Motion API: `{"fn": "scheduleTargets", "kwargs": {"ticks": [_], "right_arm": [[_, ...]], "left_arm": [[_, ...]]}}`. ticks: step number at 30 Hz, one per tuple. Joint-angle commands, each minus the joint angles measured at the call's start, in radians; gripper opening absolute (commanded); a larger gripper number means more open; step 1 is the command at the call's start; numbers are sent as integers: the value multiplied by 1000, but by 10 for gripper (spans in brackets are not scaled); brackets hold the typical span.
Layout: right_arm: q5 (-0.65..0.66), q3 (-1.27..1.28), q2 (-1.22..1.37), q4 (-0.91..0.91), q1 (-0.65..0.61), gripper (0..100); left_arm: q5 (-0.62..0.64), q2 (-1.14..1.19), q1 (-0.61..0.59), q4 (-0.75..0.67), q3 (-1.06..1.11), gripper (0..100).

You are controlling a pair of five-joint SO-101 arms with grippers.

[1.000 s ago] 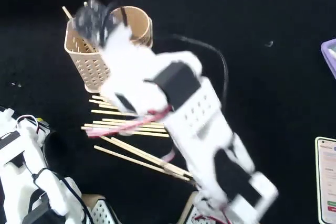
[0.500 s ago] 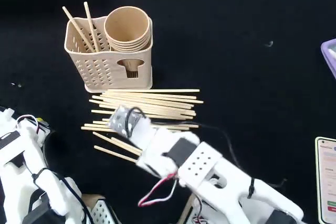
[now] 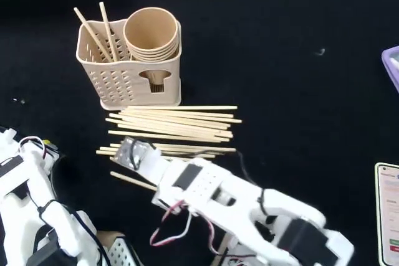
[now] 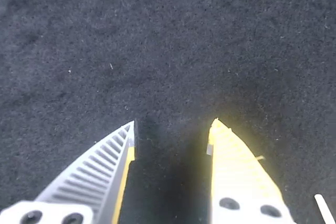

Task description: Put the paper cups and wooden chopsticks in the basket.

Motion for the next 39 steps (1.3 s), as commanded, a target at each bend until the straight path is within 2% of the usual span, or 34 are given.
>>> {"fn": "scheduleTargets", "kwargs": {"ticks": [1, 6, 11, 17, 29, 39], "right_arm": [[-2, -102, 87, -20, 58, 141], [-2, -133, 142, -8, 114, 129], [41, -136, 145, 26, 112, 10], [61, -137, 127, 57, 115, 10], [64, -136, -134, 190, 115, 10], [63, -99, -183, 158, 94, 12]], "left_arm": [[0, -17, 4, -9, -45, 224], [0, -17, 4, -9, -45, 224], [0, -18, 4, -9, -45, 224], [0, -20, 4, -9, -45, 224], [0, -21, 8, -9, -45, 224], [0, -21, 5, -9, -45, 224]]}}
